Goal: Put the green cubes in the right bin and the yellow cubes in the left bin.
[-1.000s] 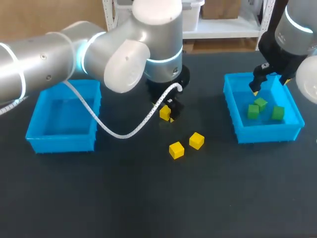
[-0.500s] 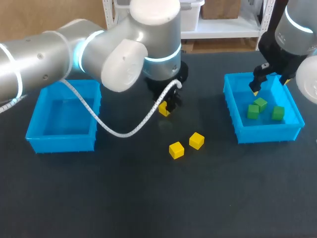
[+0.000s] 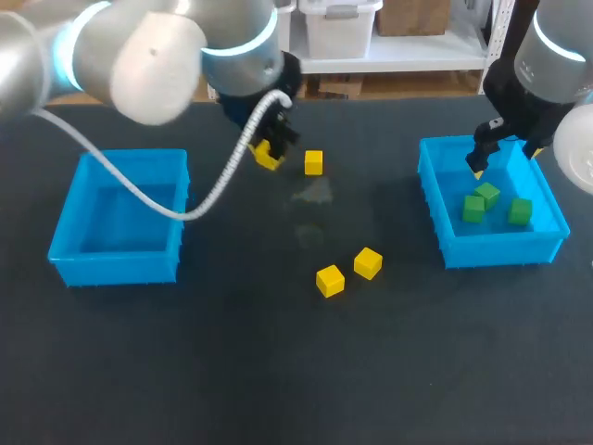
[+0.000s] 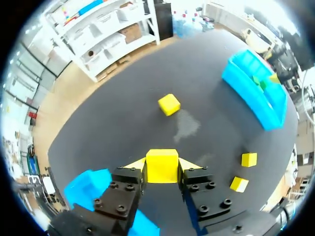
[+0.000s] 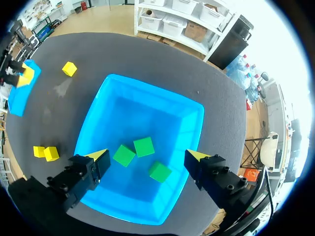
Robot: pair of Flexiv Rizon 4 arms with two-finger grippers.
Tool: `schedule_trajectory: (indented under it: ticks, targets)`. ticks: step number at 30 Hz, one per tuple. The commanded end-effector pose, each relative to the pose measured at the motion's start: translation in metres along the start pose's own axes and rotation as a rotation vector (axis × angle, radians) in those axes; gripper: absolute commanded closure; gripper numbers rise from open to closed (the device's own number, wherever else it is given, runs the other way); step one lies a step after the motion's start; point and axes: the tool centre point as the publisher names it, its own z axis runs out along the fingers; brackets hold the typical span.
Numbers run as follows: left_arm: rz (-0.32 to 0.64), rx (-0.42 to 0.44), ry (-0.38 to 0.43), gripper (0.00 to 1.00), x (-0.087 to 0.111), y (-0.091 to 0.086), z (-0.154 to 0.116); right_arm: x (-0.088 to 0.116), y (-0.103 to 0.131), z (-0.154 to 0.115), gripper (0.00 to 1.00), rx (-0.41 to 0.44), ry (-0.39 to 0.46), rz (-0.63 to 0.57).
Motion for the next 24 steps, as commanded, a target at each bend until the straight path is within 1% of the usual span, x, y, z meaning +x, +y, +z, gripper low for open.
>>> schedule_trajectory:
  ticks: [1, 7, 11, 20, 24]
  targets:
    - [-0.033, -0.002, -0.072, 1.00, 0.025, 0.026, -0.029, 0.001, 0.000, 0.000, 0.00, 0.002, -0.003, 0.001]
    - [-0.124, -0.037, -0.075, 1.00, 0.049, 0.064, -0.043, 0.001, 0.000, 0.000, 0.00, 0.002, -0.003, 0.001]
    - [-0.191, -0.051, -0.075, 1.00, 0.070, 0.088, -0.049, 0.001, 0.000, 0.000, 0.00, 0.002, -0.003, 0.001]
    - [-0.323, -0.098, -0.056, 1.00, 0.113, 0.131, -0.049, 0.001, 0.000, 0.000, 0.00, 0.002, -0.003, 0.001]
    - [-0.359, -0.104, -0.042, 1.00, 0.130, 0.145, -0.042, 0.001, 0.000, 0.000, 0.00, 0.002, -0.003, 0.001]
